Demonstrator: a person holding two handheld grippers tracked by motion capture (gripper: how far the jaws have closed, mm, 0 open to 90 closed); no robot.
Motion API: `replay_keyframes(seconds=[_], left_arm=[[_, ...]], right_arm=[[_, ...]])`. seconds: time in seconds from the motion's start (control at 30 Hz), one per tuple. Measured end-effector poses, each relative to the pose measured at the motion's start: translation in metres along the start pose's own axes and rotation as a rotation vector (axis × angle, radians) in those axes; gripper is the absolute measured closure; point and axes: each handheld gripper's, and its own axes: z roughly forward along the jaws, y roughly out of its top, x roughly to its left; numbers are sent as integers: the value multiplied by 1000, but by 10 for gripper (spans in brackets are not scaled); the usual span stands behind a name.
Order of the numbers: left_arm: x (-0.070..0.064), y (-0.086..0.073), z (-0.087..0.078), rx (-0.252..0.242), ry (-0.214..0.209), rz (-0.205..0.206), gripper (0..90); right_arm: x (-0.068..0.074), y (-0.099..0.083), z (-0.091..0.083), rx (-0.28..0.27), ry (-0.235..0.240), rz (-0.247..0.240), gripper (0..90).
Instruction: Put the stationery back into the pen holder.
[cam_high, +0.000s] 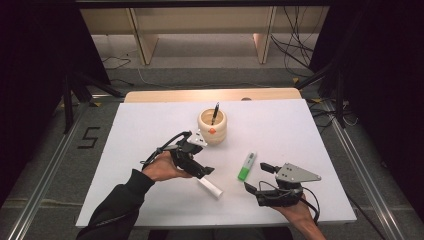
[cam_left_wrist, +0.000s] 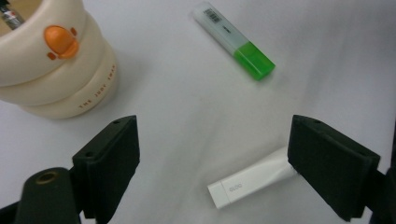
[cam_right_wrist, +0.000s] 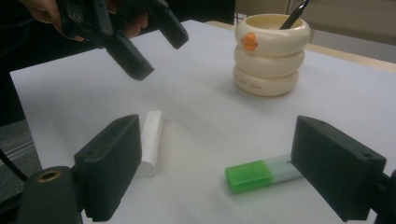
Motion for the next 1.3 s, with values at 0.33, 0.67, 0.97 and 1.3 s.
replay_keyframes(seconds=[0.33, 0.67, 0.97, 1.3], left_arm=[[-10, -2, 8, 63, -33, 57, 162], [-18, -3, 20, 151, -62, 124, 177], [-21, -7, 33, 208, -80, 150, 190], [-26, -7, 38, 244, -102, 204, 203]], right_arm=[[0, 0, 0, 3, 2, -1, 169], [0, 0, 1, 5, 3, -4, 169], [0, 0, 1, 6, 4, -4, 169], [0, 0, 1, 8, 7, -5, 169]])
